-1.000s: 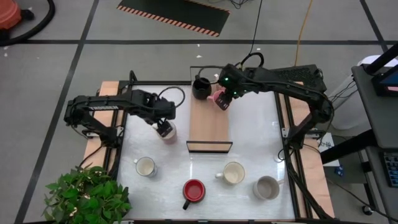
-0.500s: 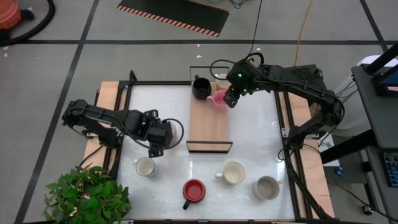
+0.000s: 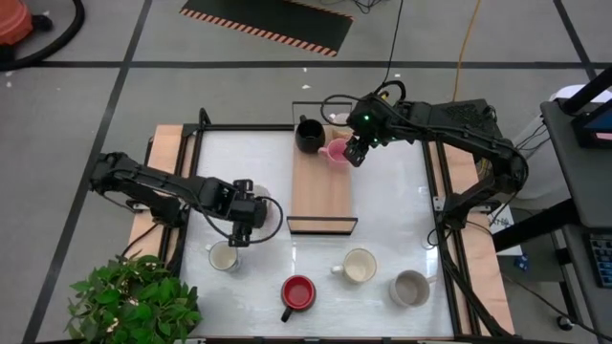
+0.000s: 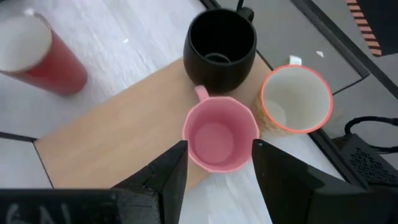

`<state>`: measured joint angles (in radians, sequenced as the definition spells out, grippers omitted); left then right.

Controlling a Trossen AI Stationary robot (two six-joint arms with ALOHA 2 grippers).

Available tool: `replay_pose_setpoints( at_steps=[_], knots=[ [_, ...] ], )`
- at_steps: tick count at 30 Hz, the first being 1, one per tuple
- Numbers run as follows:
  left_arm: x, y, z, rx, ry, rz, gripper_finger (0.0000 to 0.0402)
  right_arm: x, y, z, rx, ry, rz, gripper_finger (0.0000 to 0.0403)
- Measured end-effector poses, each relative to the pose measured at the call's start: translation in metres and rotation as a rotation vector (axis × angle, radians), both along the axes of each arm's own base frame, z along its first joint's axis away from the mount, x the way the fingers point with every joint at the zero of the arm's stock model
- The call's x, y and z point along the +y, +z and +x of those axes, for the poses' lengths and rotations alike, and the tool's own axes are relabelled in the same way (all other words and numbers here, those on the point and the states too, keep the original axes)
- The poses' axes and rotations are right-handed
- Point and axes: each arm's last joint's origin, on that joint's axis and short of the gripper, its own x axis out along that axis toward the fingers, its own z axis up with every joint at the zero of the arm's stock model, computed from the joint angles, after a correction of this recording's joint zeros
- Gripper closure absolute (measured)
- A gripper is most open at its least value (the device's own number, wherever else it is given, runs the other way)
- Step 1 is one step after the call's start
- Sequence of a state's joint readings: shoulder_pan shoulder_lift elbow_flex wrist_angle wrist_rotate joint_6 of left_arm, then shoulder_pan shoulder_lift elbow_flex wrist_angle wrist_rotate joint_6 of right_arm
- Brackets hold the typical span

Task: Place coffee mugs
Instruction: Put the red mug on the shelf

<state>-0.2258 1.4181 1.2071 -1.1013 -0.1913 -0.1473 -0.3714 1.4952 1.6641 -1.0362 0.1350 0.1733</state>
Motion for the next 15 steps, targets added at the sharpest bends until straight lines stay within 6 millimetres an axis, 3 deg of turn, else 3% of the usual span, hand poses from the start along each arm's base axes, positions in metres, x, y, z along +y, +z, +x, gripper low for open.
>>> replay_pose_setpoints(
  at_steps=[4, 9, 15],
  knots=[
    [0.005, -0.024, 0.006, -0.039, -0.013, -0.050, 0.0170, -0.001, -0.011, 0.003, 0.002, 0.007, 0.003, 0.0232],
    [0.018, -0.028, 0.011, -0.060, 0.013, -0.130, 0.0180, -0.001, -0.016, 0.003, 0.016, 0.008, 0.011, 0.0232],
    [0.031, -0.028, 0.013, -0.066, -0.004, -0.156, 0.0261, -0.001, -0.016, 0.004, 0.012, 0.026, -0.006, 0.0232]
  ],
)
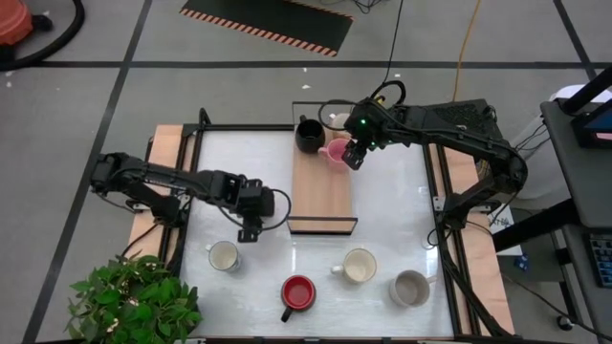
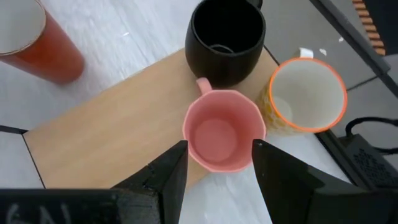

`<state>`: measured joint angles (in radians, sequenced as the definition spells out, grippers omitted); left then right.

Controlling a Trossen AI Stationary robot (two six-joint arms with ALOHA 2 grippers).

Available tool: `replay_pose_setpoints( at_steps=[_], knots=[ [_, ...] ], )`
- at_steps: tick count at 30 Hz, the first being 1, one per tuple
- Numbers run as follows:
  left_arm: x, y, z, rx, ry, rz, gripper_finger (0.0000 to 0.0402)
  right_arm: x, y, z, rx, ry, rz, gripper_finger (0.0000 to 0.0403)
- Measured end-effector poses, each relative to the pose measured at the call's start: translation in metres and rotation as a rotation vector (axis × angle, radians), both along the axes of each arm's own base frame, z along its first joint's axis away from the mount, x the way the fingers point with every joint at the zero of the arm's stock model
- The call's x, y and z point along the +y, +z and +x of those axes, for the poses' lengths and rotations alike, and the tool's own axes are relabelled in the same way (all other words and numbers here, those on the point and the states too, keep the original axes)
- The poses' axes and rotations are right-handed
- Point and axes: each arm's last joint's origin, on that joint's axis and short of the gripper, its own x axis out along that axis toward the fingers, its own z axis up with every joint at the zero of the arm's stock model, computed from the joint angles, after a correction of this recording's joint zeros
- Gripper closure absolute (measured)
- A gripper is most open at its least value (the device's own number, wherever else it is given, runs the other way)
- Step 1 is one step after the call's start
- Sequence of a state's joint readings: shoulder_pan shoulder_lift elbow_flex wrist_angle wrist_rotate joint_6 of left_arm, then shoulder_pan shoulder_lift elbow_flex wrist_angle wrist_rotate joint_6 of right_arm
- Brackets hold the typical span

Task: Place coffee mugs
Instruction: Put the red mug on the shelf

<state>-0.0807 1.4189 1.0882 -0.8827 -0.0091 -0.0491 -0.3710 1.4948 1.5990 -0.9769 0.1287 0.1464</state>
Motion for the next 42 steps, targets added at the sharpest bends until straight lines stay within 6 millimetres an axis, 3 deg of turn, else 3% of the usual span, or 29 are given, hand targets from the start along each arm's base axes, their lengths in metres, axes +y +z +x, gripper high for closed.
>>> replay_pose_setpoints(
  at_steps=[5, 15, 19, 26, 29, 32, 38, 42],
  knots=[
    [0.012, -0.001, 0.002, -0.006, 0.011, -0.017, 0.0320, -0.001, 0.001, 0.002, -0.010, 0.028, -0.028, 0.0232],
    [0.030, -0.008, 0.000, 0.082, 0.175, -0.042, 0.0325, -0.001, 0.001, 0.002, 0.014, 0.083, -0.062, 0.0232],
    [0.029, -0.008, -0.003, 0.102, 0.197, -0.033, 0.0306, -0.001, 0.001, 0.002, 0.022, 0.104, -0.075, 0.0232],
    [0.026, 0.011, -0.004, 0.071, 0.264, 0.081, 0.0236, -0.001, 0.002, 0.001, 0.034, 0.134, -0.094, 0.0232],
    [0.031, 0.010, -0.004, 0.067, 0.310, 0.107, 0.0206, -0.001, 0.002, 0.001, 0.040, 0.152, -0.106, 0.0232],
    [0.037, -0.005, -0.008, 0.129, 0.353, 0.111, 0.0187, -0.001, 0.002, 0.002, 0.041, 0.168, -0.119, 0.0232],
    [0.045, -0.029, -0.017, 0.199, 0.382, 0.114, 0.0186, -0.001, 0.002, 0.001, 0.047, 0.174, -0.121, 0.0232],
    [0.047, -0.034, -0.015, 0.173, 0.369, 0.115, 0.0225, 0.000, 0.002, 0.001, 0.054, 0.175, -0.117, 0.0232]
  ],
)
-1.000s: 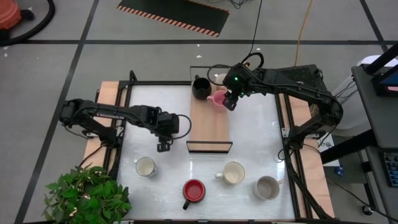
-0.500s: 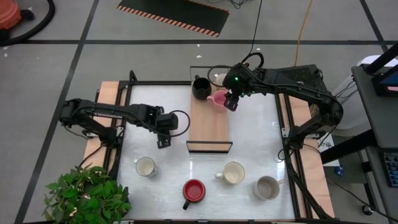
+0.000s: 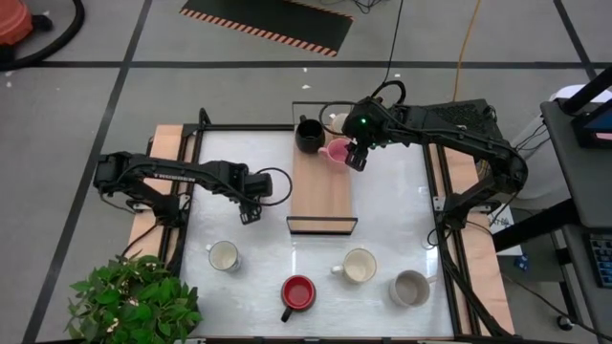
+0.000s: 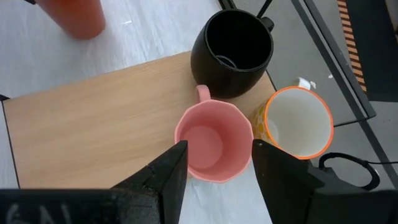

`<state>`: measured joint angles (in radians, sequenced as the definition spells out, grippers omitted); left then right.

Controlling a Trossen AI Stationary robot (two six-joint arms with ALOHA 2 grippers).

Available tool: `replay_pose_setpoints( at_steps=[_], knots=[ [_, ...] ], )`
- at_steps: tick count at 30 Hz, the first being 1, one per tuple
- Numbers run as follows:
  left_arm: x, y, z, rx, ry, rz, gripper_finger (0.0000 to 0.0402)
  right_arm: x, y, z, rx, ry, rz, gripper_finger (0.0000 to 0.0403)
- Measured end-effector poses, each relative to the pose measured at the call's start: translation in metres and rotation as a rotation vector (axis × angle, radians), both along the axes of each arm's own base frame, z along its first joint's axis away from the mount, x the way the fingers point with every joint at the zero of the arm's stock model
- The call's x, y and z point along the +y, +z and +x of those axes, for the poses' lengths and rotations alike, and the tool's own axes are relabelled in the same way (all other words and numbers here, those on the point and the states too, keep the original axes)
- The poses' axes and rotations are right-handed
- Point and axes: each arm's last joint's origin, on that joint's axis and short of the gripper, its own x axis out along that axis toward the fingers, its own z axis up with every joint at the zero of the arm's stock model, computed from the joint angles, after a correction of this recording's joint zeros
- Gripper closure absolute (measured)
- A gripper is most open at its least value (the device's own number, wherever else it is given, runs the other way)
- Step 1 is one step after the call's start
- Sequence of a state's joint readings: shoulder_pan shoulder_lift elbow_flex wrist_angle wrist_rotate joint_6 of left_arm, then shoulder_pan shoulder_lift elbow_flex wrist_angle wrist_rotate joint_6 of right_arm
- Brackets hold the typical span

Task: Place coffee mugs
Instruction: Put the red mug on the shelf

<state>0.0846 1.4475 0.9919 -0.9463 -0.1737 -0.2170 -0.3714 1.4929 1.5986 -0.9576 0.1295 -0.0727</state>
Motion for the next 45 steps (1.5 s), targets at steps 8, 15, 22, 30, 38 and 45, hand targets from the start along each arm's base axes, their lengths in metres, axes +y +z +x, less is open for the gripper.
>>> replay_pose_setpoints(
  at_steps=[8, 15, 22, 30, 38, 45],
  knots=[
    [0.003, 0.017, 0.010, -0.049, -0.121, 0.011, 0.0377, 0.002, 0.004, -0.005, -0.007, -0.003, 0.000, 0.0232],
    [0.023, 0.053, 0.022, -0.139, -0.189, 0.062, 0.0377, 0.005, 0.017, -0.014, -0.073, -0.010, -0.030, 0.0232],
    [0.050, 0.078, 0.036, -0.215, -0.129, 0.103, 0.0377, 0.007, 0.026, -0.023, -0.106, -0.068, -0.059, 0.0232],
    [0.065, 0.105, 0.072, -0.294, -0.139, 0.128, 0.0377, 0.009, 0.030, -0.028, -0.124, -0.085, -0.052, 0.0232],
    [0.061, 0.094, 0.116, -0.262, -0.175, 0.079, 0.0377, 0.009, 0.031, -0.028, -0.126, -0.079, -0.060, 0.0232],
    [0.063, 0.074, 0.137, -0.204, -0.115, 0.039, 0.0377, 0.009, 0.030, -0.028, -0.122, -0.082, -0.055, 0.0232]
  ],
)
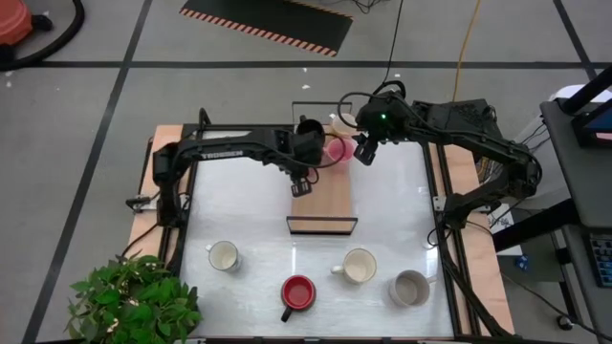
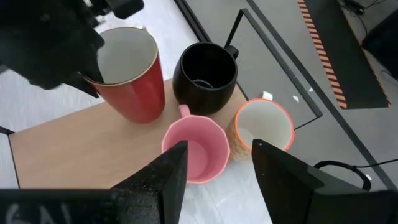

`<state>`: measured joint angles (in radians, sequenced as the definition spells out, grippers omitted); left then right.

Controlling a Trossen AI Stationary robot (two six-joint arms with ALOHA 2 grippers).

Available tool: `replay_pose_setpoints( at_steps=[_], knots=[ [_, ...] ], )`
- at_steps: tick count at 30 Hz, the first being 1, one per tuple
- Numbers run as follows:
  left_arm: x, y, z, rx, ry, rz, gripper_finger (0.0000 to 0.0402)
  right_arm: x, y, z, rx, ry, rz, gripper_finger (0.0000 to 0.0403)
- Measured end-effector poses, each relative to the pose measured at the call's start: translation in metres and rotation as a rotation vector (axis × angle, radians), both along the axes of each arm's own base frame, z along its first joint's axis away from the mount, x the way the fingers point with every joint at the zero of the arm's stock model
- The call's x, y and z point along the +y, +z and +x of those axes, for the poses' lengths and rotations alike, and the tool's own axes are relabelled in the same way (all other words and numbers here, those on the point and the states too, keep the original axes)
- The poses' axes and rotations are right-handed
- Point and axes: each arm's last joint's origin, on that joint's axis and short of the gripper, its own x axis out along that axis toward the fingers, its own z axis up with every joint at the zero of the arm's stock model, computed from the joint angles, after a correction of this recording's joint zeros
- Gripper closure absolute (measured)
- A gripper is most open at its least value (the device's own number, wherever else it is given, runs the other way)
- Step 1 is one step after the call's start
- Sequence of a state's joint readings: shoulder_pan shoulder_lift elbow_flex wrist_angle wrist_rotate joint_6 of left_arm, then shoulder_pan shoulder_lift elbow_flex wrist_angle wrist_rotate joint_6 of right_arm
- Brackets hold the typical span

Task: Place coffee mugs
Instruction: Put the red mug on the shelf

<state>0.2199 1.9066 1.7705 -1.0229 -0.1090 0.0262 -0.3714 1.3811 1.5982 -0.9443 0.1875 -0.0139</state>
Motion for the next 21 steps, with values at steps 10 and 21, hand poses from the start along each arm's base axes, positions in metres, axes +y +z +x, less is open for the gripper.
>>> replay_pose_setpoints(
  at_steps=[10, 21],
  knots=[
    [0.004, -0.018, 0.011, 0.023, 0.041, -0.007, 0.0377, 0.000, 0.000, 0.000, 0.006, 0.007, -0.006, 0.0232],
    [0.007, -0.021, 0.018, -0.023, 0.063, 0.042, 0.0334, -0.001, 0.000, 0.000, 0.013, -0.005, -0.029, 0.0232]
  ],
)
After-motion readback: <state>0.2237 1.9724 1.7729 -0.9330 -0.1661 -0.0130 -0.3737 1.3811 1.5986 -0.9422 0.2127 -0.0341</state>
